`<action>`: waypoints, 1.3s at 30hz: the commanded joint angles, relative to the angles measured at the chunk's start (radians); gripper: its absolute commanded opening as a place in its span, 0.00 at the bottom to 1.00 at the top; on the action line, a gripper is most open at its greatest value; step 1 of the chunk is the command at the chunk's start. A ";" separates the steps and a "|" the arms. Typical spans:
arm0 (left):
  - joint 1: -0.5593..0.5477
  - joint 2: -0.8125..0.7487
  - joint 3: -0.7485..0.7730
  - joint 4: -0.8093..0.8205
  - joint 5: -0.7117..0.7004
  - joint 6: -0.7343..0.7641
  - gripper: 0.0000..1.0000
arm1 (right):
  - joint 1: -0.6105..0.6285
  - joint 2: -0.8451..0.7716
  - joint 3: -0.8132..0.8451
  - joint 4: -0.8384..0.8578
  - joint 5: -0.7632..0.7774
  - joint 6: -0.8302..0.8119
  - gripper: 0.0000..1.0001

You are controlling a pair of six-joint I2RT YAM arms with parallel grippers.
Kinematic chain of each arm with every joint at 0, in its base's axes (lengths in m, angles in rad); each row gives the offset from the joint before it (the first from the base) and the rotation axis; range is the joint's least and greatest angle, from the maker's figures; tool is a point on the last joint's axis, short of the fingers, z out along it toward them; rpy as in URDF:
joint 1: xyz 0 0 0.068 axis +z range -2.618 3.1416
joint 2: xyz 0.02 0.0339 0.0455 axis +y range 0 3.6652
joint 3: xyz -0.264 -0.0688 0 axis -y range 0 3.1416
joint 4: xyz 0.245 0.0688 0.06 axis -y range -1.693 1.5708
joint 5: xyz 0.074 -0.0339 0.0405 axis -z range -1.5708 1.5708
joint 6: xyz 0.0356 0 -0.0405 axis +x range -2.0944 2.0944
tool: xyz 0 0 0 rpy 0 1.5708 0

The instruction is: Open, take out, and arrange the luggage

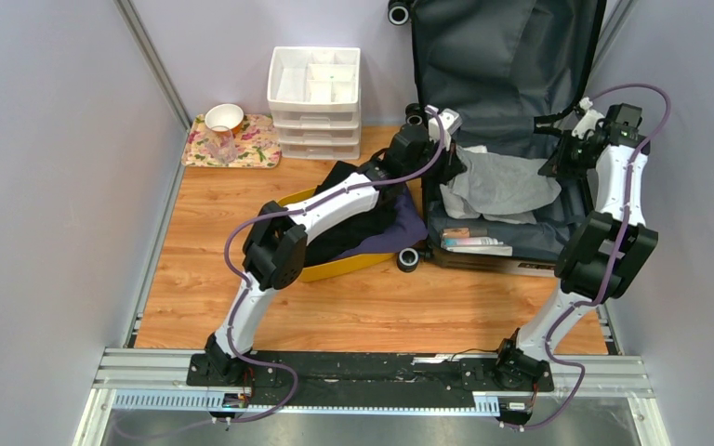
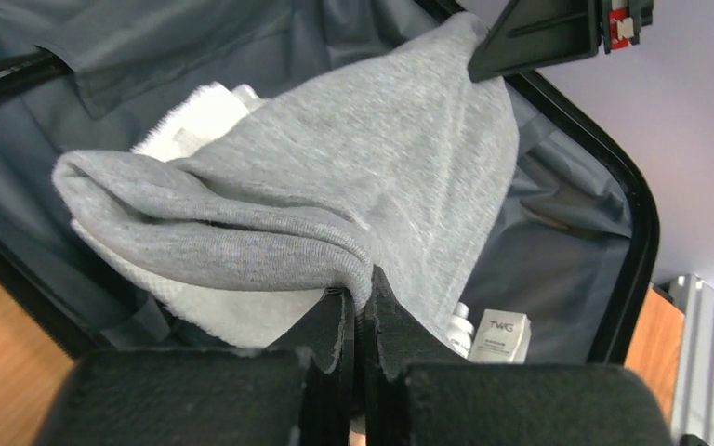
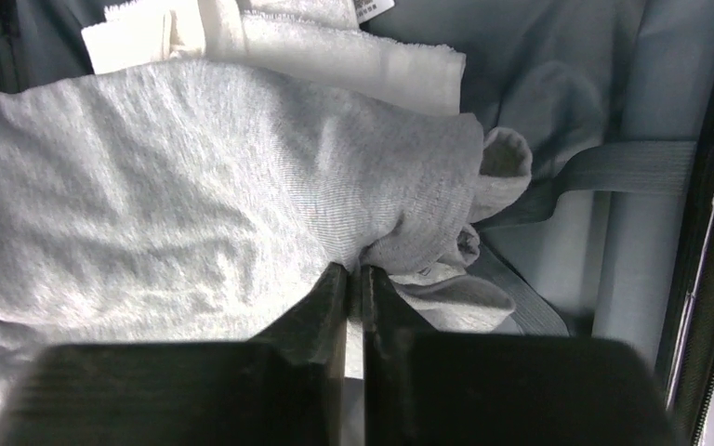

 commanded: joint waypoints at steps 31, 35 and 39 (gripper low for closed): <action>0.079 -0.205 -0.123 0.081 -0.416 0.235 0.00 | 0.012 0.026 -0.197 -0.029 -0.052 0.009 0.73; 0.079 -0.198 -0.120 0.070 -0.390 0.219 0.00 | 0.021 0.026 -0.260 0.023 -0.102 0.041 0.73; 0.079 -0.195 -0.120 0.061 -0.373 0.203 0.00 | 0.034 0.052 -0.259 0.083 -0.144 0.090 0.72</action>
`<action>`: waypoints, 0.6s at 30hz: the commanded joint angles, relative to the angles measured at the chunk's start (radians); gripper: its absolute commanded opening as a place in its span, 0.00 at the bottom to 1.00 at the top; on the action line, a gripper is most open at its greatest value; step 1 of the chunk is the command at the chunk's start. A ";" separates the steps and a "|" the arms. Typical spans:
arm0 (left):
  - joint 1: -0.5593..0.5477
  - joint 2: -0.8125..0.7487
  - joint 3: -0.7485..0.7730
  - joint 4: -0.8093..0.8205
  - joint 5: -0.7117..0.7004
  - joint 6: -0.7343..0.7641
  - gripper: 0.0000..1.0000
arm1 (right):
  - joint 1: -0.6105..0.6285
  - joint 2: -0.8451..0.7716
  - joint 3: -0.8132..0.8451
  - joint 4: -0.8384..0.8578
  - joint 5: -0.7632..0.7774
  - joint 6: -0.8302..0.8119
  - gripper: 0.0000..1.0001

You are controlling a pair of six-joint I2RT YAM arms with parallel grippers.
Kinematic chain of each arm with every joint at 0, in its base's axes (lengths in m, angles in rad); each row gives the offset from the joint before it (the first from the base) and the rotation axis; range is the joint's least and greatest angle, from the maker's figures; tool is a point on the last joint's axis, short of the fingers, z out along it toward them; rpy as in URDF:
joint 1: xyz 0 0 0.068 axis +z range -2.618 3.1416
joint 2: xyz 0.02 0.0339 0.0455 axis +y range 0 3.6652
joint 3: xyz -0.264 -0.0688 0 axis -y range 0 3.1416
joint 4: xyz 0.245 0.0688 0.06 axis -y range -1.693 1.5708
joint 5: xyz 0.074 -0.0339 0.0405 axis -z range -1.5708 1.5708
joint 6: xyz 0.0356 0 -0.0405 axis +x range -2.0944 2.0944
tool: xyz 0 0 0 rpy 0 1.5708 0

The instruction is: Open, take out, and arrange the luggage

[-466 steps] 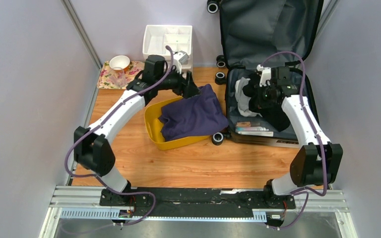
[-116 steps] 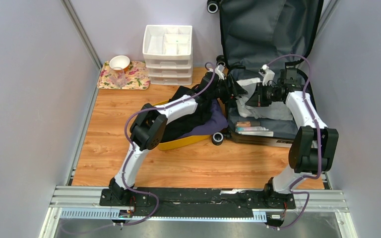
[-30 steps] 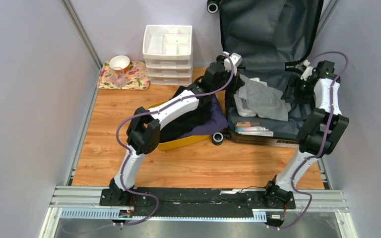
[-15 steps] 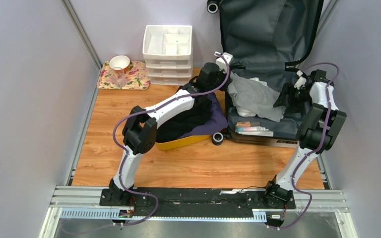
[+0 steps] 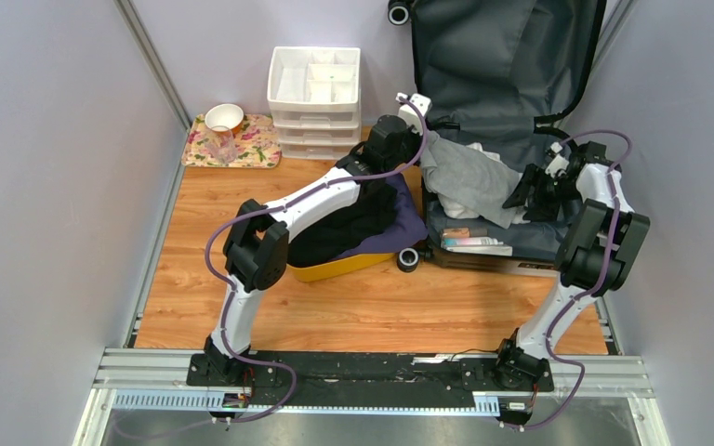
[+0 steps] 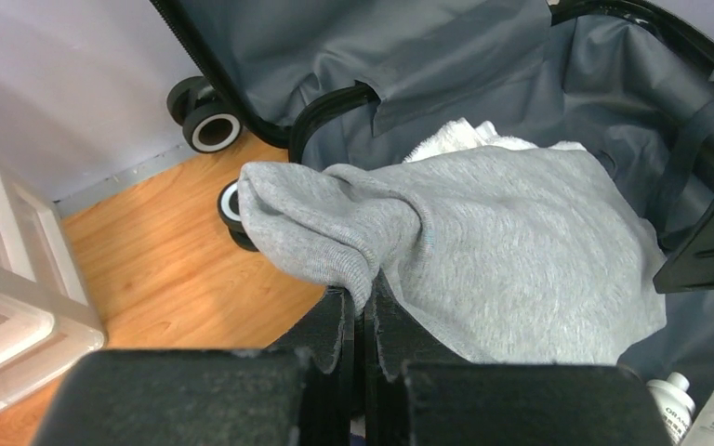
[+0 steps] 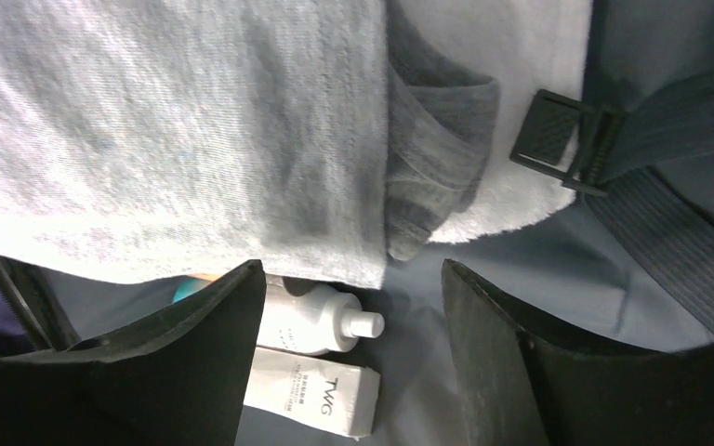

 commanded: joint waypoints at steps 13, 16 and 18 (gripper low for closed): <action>0.008 -0.062 0.014 0.033 0.025 -0.006 0.00 | 0.056 0.107 0.044 0.151 -0.142 0.151 0.70; 0.008 -0.061 0.020 0.025 0.033 -0.009 0.00 | 0.061 0.087 0.029 0.177 -0.094 0.157 0.74; 0.010 -0.058 0.022 0.024 0.039 -0.013 0.00 | 0.059 0.075 0.032 0.162 -0.114 0.133 0.54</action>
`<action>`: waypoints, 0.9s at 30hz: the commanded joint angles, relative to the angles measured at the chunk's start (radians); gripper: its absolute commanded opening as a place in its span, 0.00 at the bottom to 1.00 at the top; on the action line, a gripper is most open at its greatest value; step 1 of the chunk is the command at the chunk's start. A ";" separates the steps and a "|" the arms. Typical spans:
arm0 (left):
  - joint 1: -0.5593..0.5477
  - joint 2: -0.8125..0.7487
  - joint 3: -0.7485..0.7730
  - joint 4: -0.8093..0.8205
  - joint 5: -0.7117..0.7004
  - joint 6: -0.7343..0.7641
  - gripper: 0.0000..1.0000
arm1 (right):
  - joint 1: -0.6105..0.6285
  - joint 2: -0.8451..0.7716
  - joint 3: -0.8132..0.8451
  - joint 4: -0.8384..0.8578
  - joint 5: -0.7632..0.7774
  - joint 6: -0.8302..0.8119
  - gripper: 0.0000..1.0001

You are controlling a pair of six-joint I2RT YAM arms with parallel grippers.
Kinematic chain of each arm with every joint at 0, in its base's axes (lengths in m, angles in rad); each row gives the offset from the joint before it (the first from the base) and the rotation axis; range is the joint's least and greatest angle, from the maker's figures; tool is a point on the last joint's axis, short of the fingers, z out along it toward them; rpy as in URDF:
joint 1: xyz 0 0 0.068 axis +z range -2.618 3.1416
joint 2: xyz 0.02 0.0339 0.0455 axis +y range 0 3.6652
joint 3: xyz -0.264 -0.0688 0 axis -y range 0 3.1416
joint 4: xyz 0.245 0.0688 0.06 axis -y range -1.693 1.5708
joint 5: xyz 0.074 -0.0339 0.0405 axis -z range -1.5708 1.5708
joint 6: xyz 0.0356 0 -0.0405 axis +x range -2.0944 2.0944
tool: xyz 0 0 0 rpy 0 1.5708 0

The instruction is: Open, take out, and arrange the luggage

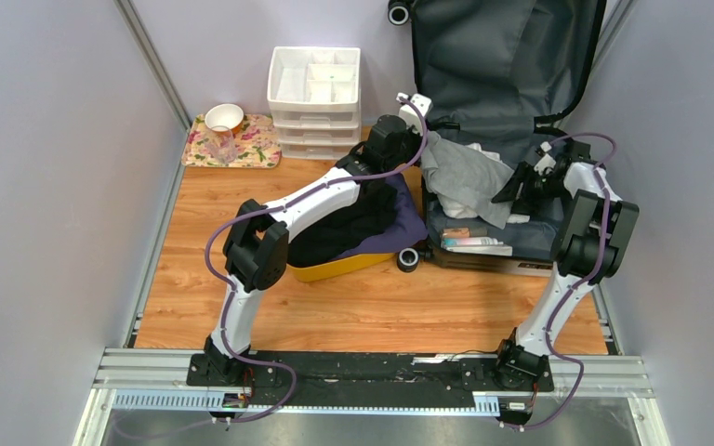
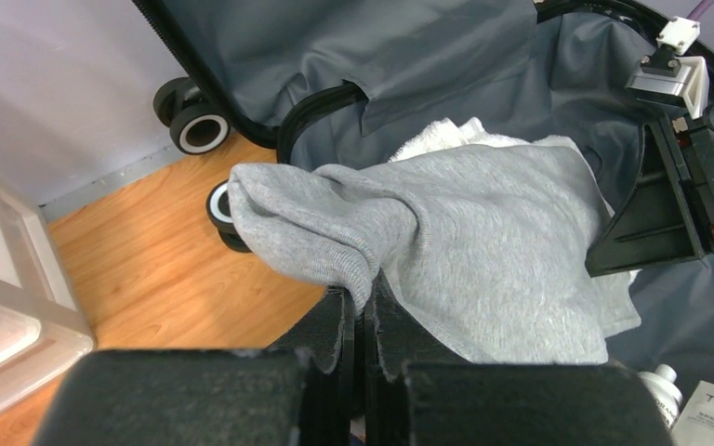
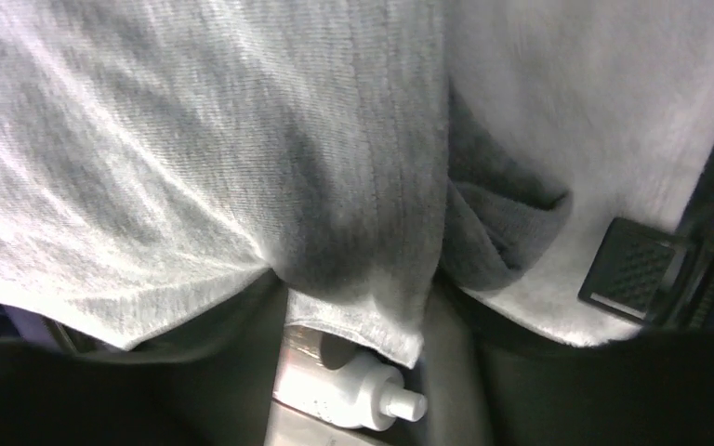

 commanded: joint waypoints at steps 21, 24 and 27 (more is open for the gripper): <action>-0.004 -0.108 0.061 0.049 0.128 0.125 0.00 | 0.003 -0.281 0.192 -0.122 -0.052 -0.066 0.00; -0.004 -0.120 0.061 0.058 0.142 0.151 0.00 | 0.002 -0.290 0.186 -0.116 -0.032 -0.079 0.00; -0.003 -0.119 0.057 0.052 0.145 0.151 0.00 | 0.002 -0.253 0.166 -0.133 0.012 -0.102 0.00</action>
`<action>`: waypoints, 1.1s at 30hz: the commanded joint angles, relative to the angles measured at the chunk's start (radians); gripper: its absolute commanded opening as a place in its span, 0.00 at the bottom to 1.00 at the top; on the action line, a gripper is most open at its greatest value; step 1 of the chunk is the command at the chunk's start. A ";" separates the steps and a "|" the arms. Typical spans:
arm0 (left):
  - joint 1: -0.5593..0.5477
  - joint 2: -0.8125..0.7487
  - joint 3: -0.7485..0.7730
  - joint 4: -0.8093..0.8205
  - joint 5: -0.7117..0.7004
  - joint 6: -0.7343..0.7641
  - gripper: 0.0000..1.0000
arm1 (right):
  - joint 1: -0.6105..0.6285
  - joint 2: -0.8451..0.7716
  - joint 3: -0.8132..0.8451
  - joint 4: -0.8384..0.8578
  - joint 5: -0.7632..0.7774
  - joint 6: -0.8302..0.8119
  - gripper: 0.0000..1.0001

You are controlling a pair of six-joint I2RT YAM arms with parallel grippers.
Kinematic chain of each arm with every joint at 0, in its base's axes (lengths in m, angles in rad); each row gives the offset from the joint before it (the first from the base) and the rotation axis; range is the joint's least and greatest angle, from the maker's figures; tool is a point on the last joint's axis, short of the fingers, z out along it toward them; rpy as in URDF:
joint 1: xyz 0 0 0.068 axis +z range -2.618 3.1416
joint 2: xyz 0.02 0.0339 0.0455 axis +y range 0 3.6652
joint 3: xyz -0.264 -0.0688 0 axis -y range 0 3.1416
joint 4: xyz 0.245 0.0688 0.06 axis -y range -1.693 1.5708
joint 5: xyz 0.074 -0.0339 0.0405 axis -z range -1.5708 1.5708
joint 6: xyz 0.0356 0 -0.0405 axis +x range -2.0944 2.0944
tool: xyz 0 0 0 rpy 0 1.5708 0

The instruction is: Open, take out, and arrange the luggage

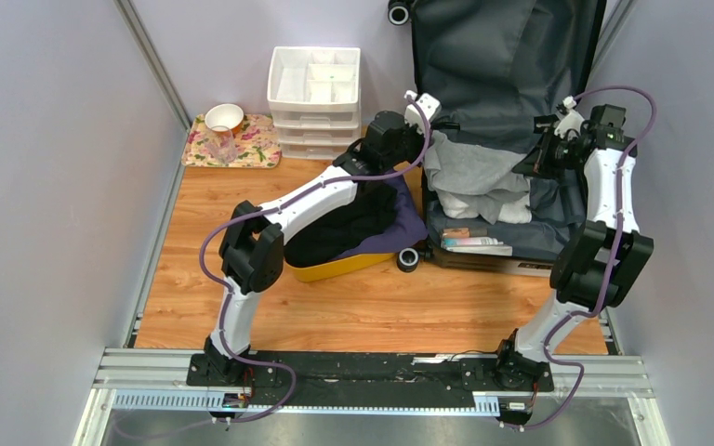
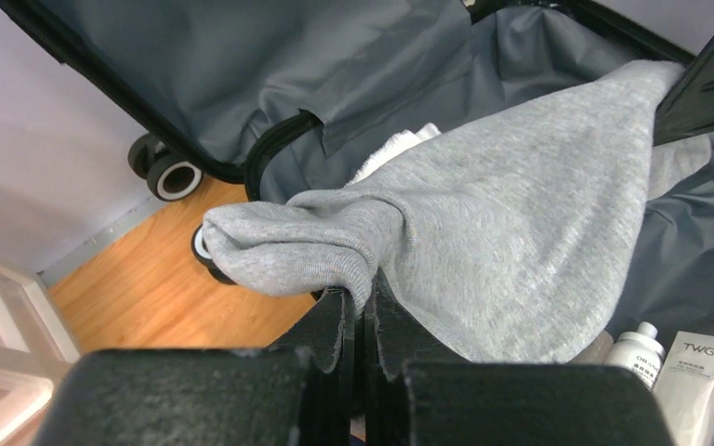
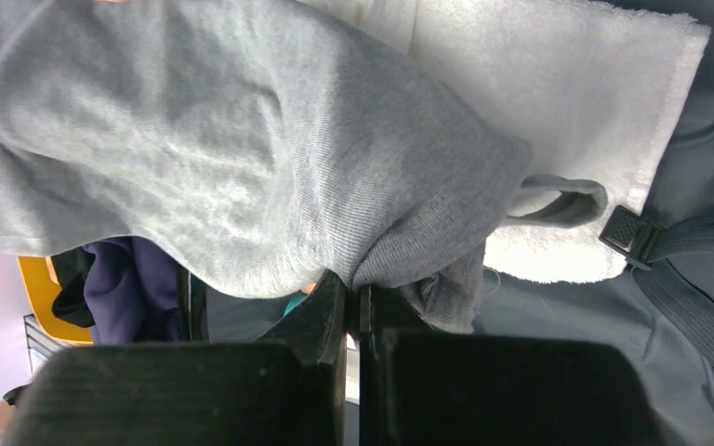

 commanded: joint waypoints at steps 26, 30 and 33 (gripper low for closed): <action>0.021 -0.067 0.013 0.036 -0.042 0.011 0.00 | 0.039 0.231 -0.222 0.187 -0.132 0.194 0.87; 0.020 -0.066 0.015 0.030 -0.042 0.008 0.00 | 0.039 0.256 -0.239 0.227 -0.222 0.240 0.84; 0.020 -0.064 0.019 0.025 -0.044 0.006 0.00 | 0.037 0.236 -0.253 0.239 -0.238 0.239 0.81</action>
